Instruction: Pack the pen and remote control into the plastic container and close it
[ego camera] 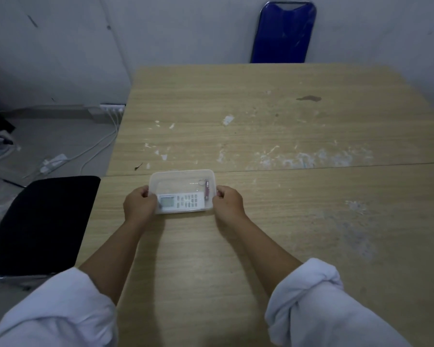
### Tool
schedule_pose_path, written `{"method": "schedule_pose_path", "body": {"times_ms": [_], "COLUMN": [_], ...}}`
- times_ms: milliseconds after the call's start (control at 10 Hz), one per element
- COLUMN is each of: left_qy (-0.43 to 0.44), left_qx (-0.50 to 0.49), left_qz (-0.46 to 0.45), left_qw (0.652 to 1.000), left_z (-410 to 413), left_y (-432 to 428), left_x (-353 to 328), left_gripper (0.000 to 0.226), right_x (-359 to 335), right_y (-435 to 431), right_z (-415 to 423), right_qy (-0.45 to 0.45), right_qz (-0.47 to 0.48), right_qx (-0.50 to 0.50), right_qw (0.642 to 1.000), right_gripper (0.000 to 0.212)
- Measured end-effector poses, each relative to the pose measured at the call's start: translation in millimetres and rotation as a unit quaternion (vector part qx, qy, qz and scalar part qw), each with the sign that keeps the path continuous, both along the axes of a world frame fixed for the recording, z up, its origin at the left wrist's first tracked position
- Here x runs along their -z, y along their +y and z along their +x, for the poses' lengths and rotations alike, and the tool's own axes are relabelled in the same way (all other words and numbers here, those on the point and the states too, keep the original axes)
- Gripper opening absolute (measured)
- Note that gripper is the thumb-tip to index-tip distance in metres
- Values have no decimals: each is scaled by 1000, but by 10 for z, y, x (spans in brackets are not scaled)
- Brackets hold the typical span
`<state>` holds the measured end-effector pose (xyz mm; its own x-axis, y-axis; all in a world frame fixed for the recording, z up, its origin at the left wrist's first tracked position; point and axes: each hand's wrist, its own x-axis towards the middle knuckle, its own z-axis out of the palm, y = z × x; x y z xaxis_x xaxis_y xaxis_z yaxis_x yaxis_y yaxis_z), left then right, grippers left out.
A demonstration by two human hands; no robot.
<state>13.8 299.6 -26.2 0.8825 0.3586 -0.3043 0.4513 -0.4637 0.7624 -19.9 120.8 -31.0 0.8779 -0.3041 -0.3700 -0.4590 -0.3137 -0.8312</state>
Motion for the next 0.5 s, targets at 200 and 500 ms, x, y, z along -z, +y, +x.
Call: {"method": "schedule_pose_path", "body": {"times_ms": [200,500], "left_qy": [1,-65], "left_qx": [29,77], "left_qz": [35,73], "left_qw": [999,992], "left_z": [-103,-435], "left_y": [-101,-676], "left_x": [-173,-524], "left_gripper": [51,45], "right_x": [-121,-600], "right_y": [-162,-842], "right_z": [-75,-269], "right_qy": [23,-27], "right_qz": [-14,-126], "right_qx": [-37,-103], "right_qw": [999,986], "right_gripper": [23,51]}}
